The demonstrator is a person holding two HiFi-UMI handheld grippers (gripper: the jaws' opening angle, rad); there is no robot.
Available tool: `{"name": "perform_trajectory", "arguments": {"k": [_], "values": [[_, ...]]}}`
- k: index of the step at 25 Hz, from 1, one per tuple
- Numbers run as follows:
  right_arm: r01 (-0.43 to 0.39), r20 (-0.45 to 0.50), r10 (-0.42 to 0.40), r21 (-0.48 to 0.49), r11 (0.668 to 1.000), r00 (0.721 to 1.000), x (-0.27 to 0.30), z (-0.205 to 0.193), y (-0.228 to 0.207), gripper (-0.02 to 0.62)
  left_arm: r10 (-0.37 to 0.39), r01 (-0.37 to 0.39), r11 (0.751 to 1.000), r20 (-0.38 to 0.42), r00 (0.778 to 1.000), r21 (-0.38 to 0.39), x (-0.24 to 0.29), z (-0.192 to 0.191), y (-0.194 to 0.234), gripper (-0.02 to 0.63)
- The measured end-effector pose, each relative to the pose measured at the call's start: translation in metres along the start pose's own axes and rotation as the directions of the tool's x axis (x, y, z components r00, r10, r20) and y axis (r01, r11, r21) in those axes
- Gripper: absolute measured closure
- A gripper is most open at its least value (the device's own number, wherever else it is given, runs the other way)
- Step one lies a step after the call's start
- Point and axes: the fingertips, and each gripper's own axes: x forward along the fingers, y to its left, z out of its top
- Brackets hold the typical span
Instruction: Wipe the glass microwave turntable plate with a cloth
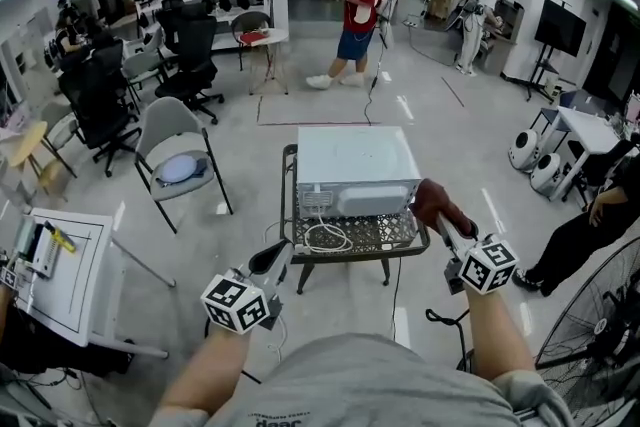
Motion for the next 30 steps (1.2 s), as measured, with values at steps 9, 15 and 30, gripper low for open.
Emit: {"name": "perform_trajectory", "arguments": {"k": [9,15,30], "values": [[-0.04,0.017,0.04,0.009,0.999,0.999,0.051,-0.009,-0.057,0.514,0.036,-0.036,0.999,-0.013,0.999,0.012,0.062,-0.003,0.025,0.606],[-0.132,0.045,0.132,0.006,0.991,0.99,0.112,-0.01,-0.138,0.514,0.096,-0.096,0.995,-0.002,0.995,0.021,0.166,-0.004,0.039,0.606],[-0.332,0.018,0.332,0.032,0.943,0.943,0.231,-0.001,-0.272,0.514,0.257,-0.256,0.965,-0.017,0.966,0.048,0.351,0.022,0.076,0.606]]}}
